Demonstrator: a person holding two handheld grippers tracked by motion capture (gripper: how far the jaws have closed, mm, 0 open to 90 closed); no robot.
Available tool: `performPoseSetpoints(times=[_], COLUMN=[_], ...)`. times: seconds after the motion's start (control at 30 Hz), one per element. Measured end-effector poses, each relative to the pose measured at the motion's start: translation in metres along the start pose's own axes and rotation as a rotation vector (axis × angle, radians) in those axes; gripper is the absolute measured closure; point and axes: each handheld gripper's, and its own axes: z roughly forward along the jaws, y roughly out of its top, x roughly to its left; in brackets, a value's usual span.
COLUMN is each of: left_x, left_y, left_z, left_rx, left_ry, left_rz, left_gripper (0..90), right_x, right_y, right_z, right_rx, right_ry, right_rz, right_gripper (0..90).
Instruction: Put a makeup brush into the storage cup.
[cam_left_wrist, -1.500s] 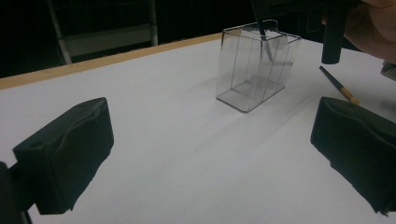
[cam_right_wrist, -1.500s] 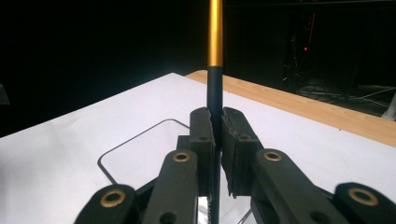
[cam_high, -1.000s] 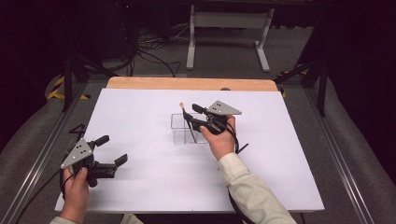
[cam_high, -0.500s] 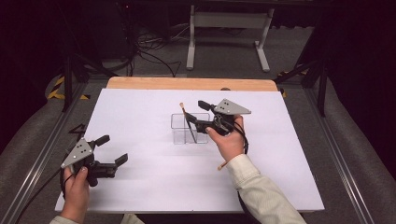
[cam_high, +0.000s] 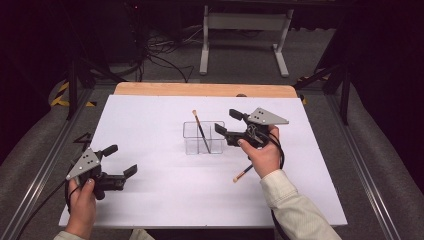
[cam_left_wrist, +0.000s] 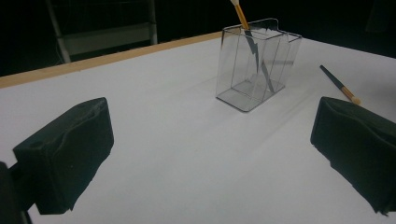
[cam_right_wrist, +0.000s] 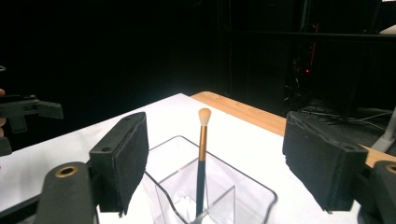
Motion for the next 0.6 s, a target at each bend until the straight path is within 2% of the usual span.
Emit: performPoseSetpoints(times=[0.6], left_x=[-0.001], left_y=[0.0], left_z=[0.003], left_rx=[0.007], left_ry=[-0.006], left_rz=[0.004], left_gripper=[0.3], right_x=[-0.019], right_y=[0.003], right_z=[-0.047], right_rx=[-0.01], right_ry=[-0.047], right_rz=[0.015], right_gripper=[22.2])
